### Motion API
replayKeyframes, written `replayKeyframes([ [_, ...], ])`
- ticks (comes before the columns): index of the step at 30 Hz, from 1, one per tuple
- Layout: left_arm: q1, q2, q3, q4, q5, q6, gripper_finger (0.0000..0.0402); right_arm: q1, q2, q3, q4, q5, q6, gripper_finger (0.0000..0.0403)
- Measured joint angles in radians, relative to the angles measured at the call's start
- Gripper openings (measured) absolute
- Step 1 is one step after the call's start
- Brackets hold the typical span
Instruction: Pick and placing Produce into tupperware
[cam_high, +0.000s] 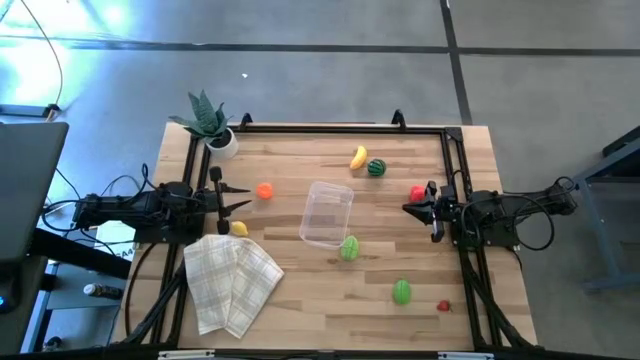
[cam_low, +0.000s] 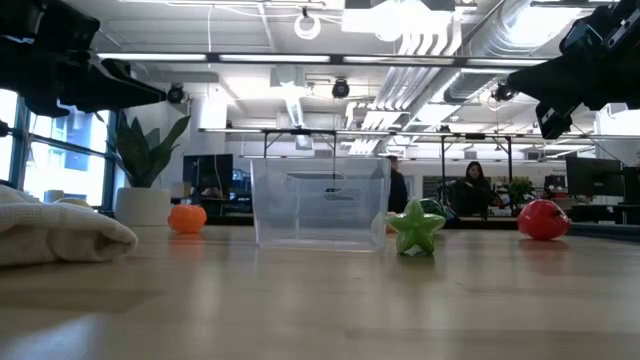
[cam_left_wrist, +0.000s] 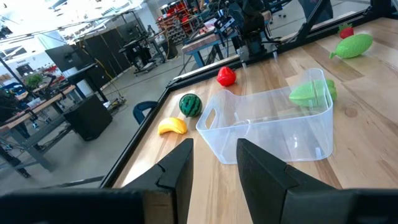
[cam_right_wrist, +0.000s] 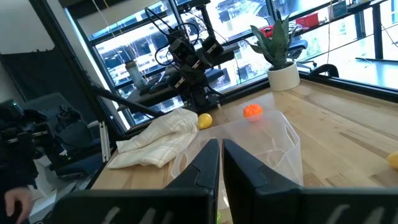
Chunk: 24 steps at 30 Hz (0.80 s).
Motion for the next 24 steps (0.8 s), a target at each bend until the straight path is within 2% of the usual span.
replayKeyframes([
  [20,0.0,0.0,0.0,0.0,0.0,0.0,0.0113,0.0,0.0,0.0,0.0,0.0,-0.001,0.0011],
  [24,0.0,0.0,0.0,0.0,0.0,0.0,0.0113,0.0,0.0,0.0,0.0,0.0,-0.095,0.0011],
])
